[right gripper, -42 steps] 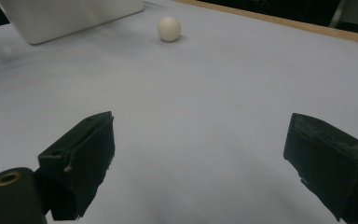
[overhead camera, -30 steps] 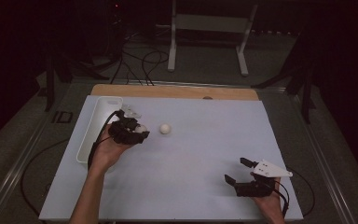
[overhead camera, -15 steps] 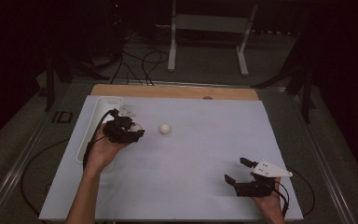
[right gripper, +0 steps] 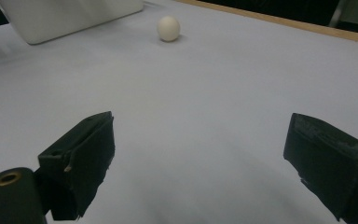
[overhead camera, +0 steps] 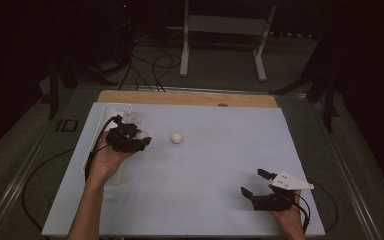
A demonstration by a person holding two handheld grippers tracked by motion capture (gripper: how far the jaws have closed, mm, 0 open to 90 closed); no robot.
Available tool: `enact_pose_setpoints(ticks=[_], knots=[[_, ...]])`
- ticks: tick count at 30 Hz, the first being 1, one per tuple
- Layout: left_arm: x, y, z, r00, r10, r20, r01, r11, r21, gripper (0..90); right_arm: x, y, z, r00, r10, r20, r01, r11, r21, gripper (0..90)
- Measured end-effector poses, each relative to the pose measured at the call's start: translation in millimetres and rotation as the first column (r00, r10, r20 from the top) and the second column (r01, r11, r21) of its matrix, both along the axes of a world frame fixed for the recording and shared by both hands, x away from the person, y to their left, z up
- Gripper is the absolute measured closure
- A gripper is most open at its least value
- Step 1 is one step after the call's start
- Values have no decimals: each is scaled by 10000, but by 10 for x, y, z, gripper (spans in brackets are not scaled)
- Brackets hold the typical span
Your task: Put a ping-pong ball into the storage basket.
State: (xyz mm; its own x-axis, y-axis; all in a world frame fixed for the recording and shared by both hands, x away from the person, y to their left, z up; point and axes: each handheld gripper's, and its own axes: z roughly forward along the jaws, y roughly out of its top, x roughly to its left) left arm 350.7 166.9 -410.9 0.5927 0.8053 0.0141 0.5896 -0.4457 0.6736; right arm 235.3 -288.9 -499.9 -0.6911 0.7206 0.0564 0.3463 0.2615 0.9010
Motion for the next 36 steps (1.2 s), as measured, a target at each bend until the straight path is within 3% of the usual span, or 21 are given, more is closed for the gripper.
enact_pose_setpoints(ticks=[36], knots=[[-22,274,69,9983,559,191,-563,9983,172,511,4,-1,-3,10000,-2,-16,2,10000,32,82]])
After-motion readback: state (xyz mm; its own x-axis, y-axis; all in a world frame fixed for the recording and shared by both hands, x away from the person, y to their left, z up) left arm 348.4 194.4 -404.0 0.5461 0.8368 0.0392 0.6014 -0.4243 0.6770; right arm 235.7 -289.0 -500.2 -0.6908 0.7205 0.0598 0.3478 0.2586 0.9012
